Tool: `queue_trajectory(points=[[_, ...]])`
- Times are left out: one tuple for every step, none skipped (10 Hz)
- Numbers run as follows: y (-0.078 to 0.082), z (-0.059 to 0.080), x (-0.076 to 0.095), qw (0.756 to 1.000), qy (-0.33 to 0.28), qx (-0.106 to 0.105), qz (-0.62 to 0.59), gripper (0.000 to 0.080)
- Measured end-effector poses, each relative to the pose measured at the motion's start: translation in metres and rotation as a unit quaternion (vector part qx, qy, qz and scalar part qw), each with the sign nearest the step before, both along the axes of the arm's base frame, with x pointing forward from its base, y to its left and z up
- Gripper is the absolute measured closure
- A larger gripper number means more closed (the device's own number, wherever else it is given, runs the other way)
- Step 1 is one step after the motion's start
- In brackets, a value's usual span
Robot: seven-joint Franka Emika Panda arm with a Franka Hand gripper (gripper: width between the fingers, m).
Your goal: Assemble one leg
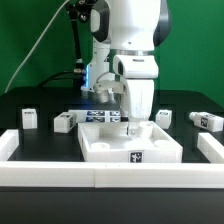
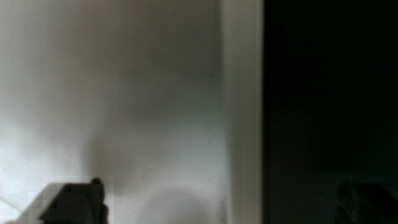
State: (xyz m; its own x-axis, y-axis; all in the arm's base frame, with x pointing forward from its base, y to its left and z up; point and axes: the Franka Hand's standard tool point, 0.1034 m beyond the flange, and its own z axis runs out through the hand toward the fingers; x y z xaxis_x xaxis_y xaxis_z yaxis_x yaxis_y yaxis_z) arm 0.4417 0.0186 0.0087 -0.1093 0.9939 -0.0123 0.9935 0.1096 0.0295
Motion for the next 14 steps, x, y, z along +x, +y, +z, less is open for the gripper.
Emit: queue_trajectory(points=[[0.0016,0.0030,0.0020,1.000,-0.003,0.000,0.000,0.0270],[0.0024,0.0034,0.0022,1.000,-0.004,0.000,0.000,0.0270],[0.0019,0.0024,0.0015,1.000,-0.003,0.000,-0.001,0.0405],[0.0019,0.0024,0.0015,1.000,-0.003,0.000,-0.001,0.0589],[0.0019,0.0023,0.0014,1.000,-0.002,0.000,-0.001,0.0589],[0.0018,0.0021,0.0011,1.000,-0.002,0.000,-0.001,0.0717],[0.0018,0.0022,0.0012,1.000,-0.002,0.000,-0.001,0.0740],[0.0018,0.0022,0.0012,1.000,-0.002,0.000,-0.001,0.0740],[0.0018,0.0022,0.0012,1.000,-0.002,0.000,-0.001,0.0740],[0.0018,0.0022,0.0012,1.000,-0.002,0.000,-0.001,0.0740],[0.0018,0.0022,0.0012,1.000,-0.002,0.000,-0.001,0.0740],[0.0018,0.0022,0.0012,1.000,-0.002,0.000,-0.001,0.0740],[0.0022,0.0021,0.0012,1.000,-0.002,0.000,0.000,0.0740],[0.0089,0.0022,0.0036,1.000,-0.002,0.000,-0.002,0.0740]])
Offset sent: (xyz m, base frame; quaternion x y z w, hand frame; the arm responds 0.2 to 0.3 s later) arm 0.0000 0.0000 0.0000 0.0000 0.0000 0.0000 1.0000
